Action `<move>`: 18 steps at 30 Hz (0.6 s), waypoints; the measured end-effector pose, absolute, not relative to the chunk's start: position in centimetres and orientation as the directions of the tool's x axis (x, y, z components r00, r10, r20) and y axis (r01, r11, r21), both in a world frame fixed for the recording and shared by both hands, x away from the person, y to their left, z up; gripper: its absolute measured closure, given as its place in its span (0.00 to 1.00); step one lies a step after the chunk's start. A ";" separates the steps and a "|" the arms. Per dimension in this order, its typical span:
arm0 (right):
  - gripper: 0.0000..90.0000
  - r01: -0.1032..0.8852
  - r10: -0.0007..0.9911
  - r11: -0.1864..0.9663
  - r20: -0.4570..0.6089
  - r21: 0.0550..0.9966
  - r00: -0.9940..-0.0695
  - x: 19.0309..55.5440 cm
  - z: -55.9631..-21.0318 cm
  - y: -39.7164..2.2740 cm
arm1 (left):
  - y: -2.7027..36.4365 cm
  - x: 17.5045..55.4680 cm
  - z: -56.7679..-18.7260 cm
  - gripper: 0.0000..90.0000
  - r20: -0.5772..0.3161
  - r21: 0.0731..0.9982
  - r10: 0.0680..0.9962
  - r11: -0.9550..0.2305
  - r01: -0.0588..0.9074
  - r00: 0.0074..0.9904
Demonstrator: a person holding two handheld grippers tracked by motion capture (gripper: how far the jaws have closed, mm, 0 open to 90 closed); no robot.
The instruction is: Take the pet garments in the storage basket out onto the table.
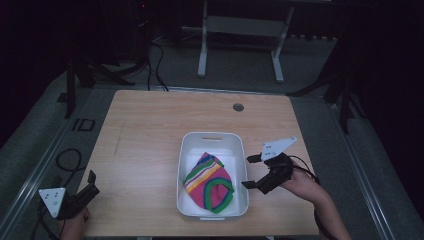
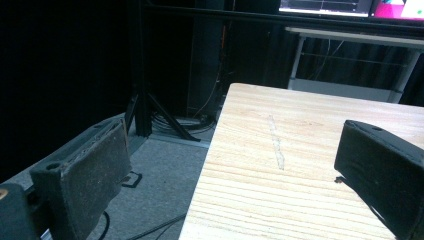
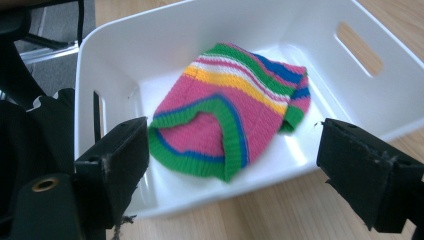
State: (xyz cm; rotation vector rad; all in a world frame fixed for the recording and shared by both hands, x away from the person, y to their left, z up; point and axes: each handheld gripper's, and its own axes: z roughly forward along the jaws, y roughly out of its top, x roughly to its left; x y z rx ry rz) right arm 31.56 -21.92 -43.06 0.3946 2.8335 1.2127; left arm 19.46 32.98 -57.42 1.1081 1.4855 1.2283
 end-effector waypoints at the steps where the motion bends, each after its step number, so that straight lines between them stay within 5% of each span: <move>1: 0.15 0.214 0.238 0.670 0.067 0.711 -0.969 31.6 -43.1 -21.4 | 33.0 19.5 -57.4 0.02 -0.089 0.989 0.974 0.111 0.096 -0.208; 18: 0.13 0.218 0.228 0.761 0.062 0.611 -0.972 33.4 -45.6 -12.6 | 33.0 19.5 -57.4 0.02 -0.092 0.989 0.975 0.114 0.097 -0.201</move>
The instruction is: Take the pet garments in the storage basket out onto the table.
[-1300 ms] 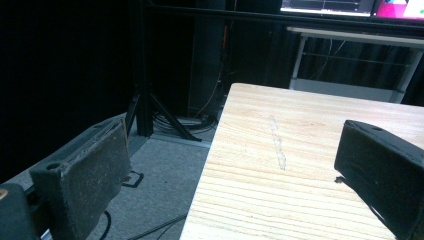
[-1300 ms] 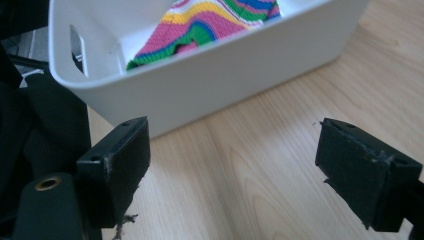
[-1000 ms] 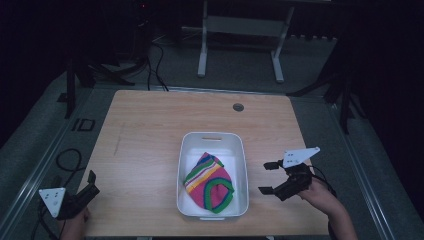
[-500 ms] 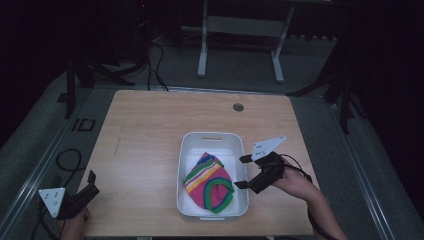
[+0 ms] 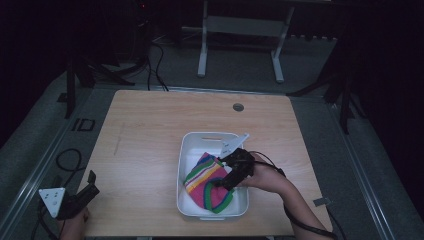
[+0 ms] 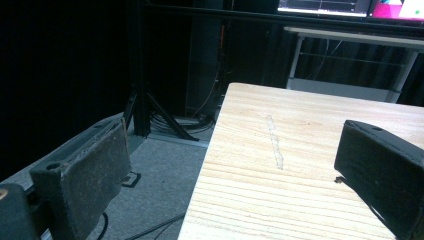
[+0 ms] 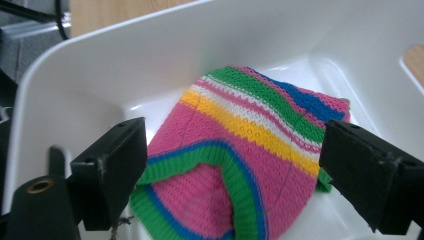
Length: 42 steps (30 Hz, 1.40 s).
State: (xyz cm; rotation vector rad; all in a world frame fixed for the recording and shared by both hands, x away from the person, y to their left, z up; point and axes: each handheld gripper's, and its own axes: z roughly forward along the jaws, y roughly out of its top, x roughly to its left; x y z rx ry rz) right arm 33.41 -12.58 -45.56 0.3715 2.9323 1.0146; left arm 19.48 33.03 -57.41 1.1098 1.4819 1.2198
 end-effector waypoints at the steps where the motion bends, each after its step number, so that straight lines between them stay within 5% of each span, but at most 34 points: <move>1: 0.13 0.223 0.233 0.766 0.062 0.604 -0.970 33.5 -45.7 -12.2 | 33.0 19.5 -57.4 0.02 -0.093 0.989 0.975 0.114 0.097 -0.200; 23: 0.12 0.283 0.314 0.901 -0.044 0.329 -0.948 35.8 -52.0 -5.4 | 33.1 19.5 -57.4 0.02 -0.098 0.988 0.976 0.119 0.096 -0.193; 32: 0.16 0.300 0.313 0.917 -0.011 0.262 -0.950 36.0 -52.7 -4.9 | 33.1 19.5 -57.4 0.02 -0.093 0.989 0.977 0.113 0.097 -0.193; 36: 0.34 0.265 0.276 0.927 -0.006 0.265 -0.961 35.8 -52.5 -4.7 | 33.0 19.5 -57.4 0.02 -0.088 0.989 0.977 0.109 0.100 -0.193; 38: 0.61 0.245 0.254 0.929 0.003 0.278 -0.967 35.5 -52.2 -4.7 | 33.0 19.5 -57.4 0.02 -0.086 0.989 0.977 0.107 0.101 -0.193; 40: 0.61 0.245 0.254 0.929 0.003 0.278 -0.967 35.5 -52.2 -4.7 | 33.0 19.5 -57.4 0.02 -0.083 0.989 0.978 0.104 0.104 -0.193; 42: 0.74 0.246 0.257 0.927 0.000 0.283 -0.967 35.2 -52.1 -4.6 | 33.0 19.5 -57.4 0.02 -0.082 0.989 0.977 0.104 0.104 -0.194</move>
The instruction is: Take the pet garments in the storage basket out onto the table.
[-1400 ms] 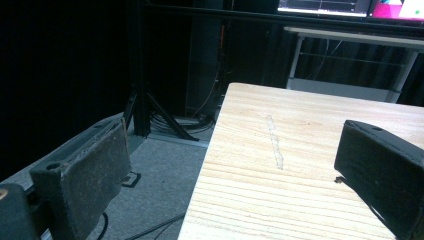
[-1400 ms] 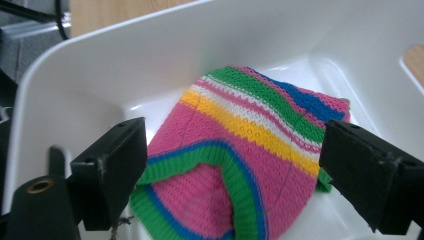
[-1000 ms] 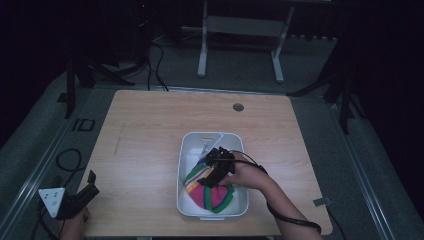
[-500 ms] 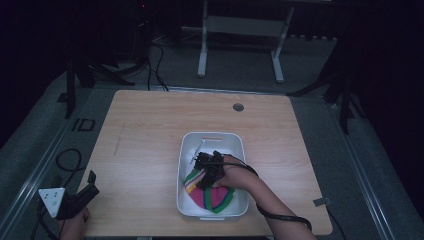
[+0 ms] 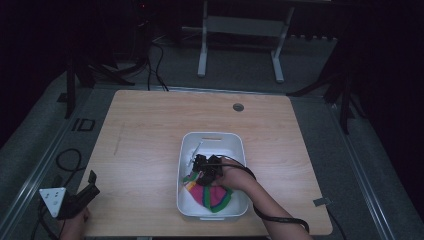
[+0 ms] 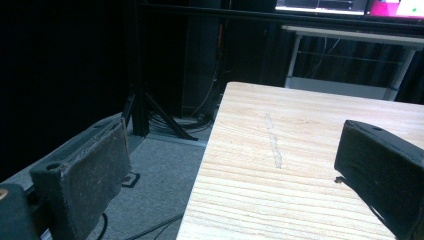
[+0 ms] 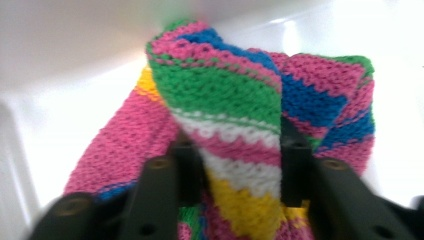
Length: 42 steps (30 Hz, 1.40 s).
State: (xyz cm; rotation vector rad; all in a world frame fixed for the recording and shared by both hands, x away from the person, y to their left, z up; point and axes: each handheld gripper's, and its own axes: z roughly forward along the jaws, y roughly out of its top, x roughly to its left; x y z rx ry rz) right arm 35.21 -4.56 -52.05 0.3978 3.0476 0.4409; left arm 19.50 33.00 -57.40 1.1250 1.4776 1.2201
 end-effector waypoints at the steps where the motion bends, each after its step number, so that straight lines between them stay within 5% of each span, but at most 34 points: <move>1: 0.76 0.245 0.256 0.928 -0.001 0.282 -0.967 35.2 -52.0 -4.5 | 33.0 19.5 -57.4 0.02 -0.083 0.989 0.977 0.104 0.104 -0.195; 24: 0.81 0.212 0.256 0.801 -0.001 0.561 -0.967 34.5 -42.0 -8.8 | 33.0 19.5 -57.4 0.02 -0.083 0.989 0.977 0.105 0.103 -0.197; 42: 0.81 0.177 0.308 0.707 -0.072 0.684 -0.949 34.2 -35.0 -11.6 | 33.0 19.5 -57.4 0.02 -0.081 0.989 0.977 0.103 0.102 -0.196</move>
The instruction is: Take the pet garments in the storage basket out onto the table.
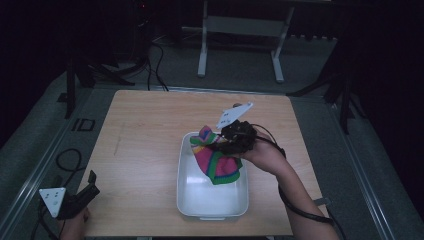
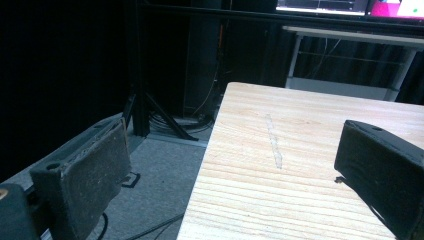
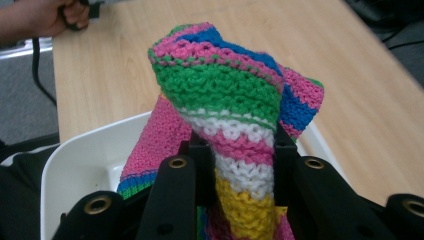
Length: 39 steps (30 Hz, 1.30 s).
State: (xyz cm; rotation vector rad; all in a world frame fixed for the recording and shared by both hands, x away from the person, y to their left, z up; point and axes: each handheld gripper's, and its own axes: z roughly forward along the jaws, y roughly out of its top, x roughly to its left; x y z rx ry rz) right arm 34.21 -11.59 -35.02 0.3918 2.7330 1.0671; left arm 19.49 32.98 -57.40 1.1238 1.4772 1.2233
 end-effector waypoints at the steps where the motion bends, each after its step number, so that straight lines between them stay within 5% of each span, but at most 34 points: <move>1: 0.81 0.178 0.316 0.703 -0.078 0.689 -0.946 34.2 -34.6 -12.0 | 33.0 19.5 -57.4 0.02 -0.080 0.989 0.977 0.102 0.103 -0.196; 15: 0.81 0.253 0.490 0.625 -0.118 0.738 -0.864 35.4 -31.6 -19.6 | 32.9 19.5 -57.4 0.02 -0.078 0.990 0.977 0.100 0.104 -0.199; 28: 0.81 0.347 0.646 0.550 -0.123 0.759 -0.753 36.4 -32.3 -27.3 | 32.9 19.5 -57.4 0.02 -0.077 0.990 0.976 0.100 0.104 -0.204; 39: 0.80 0.401 0.702 0.538 -0.131 0.742 -0.700 37.4 -35.3 -29.7 | 32.9 19.5 -57.4 0.02 -0.075 0.990 0.976 0.099 0.105 -0.205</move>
